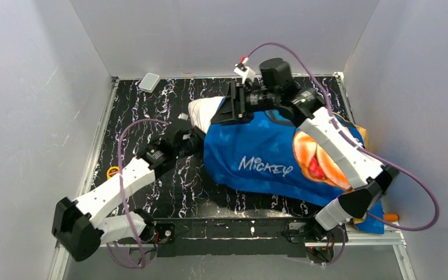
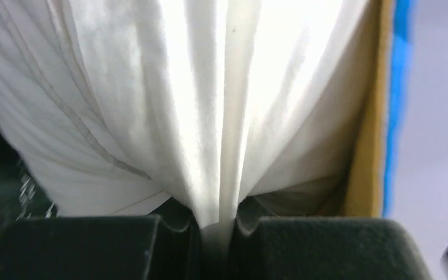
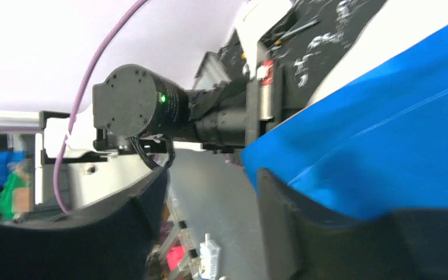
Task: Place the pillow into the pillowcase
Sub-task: Stuff the pillow into the pillowcase.
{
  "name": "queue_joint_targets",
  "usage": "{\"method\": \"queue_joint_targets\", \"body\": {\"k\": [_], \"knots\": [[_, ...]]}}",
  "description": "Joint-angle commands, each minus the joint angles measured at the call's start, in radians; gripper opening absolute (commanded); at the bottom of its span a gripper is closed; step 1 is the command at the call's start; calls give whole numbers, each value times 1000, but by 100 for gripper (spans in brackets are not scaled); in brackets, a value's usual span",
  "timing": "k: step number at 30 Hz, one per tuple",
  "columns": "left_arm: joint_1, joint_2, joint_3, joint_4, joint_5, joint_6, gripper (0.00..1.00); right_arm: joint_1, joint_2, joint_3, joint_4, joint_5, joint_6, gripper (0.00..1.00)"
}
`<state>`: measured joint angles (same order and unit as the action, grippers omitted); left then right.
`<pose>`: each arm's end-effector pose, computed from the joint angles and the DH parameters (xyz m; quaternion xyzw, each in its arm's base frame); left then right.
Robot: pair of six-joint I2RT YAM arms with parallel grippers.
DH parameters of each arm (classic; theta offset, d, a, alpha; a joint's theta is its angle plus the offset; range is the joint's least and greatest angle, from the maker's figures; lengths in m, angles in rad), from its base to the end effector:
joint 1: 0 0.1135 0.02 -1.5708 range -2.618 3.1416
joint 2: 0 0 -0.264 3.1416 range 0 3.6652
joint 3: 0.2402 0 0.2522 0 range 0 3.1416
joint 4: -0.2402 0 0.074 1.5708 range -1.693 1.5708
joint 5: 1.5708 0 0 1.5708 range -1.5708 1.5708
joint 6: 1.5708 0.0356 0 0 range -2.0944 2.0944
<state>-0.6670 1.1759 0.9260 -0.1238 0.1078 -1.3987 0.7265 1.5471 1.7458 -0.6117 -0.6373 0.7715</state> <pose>0.2117 -0.1716 0.3148 -0.2668 0.7812 -0.5060 0.2501 0.2371 0.2390 0.4434 -0.1535 0.7986 0.5458 0.2020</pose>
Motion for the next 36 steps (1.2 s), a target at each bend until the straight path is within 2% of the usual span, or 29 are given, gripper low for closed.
{"method": "queue_joint_targets", "body": {"k": [1, 4, 6, 9, 11, 14, 21, 22, 23, 25, 26, 27, 28, 32, 36], "knots": [[-28, -174, -84, -119, -4, -15, 3, -48, -97, 110, -174, 138, -214, 77], [-27, -246, -111, -243, 11, 36, 19, -54, -48, 194, -272, 251, -298, 90], [-27, -276, -99, -357, -2, 89, 37, -57, 3, 265, -330, 334, -353, 95], [-25, -306, -58, -526, -43, 170, 63, -56, 78, 319, -367, 412, -435, 98], [-24, -310, -26, -623, -73, 235, 73, -56, 139, 336, -379, 412, -468, 98], [-22, -302, 22, -758, -122, 298, 82, -54, 236, 357, -420, 418, -481, 98], [3, -261, 115, -911, -187, 426, 90, -48, 408, 404, -451, 506, -510, 97], [16, -255, 125, -923, -186, 440, 92, -47, 425, 435, -458, 505, -519, 92], [38, -249, 132, -926, -170, 455, 93, -47, 437, 466, -462, 501, -526, 79], [113, -236, 136, -888, -63, 503, 94, -48, 445, 541, -481, 498, -524, 30], [156, -231, 132, -859, -3, 521, 94, -48, 445, 574, -492, 494, -522, 15], [202, -226, 128, -825, 51, 539, 95, -47, 443, 605, -501, 483, -522, 5], [243, -219, 125, -784, 97, 550, 95, -45, 435, 622, -507, 468, -521, 1], [378, -133, 119, -608, 271, 576, 95, -30, 357, 609, -476, 413, -508, 1], [436, 11, 86, -357, 412, 544, 95, -27, 276, 550, -373, 314, -469, 1]]}}
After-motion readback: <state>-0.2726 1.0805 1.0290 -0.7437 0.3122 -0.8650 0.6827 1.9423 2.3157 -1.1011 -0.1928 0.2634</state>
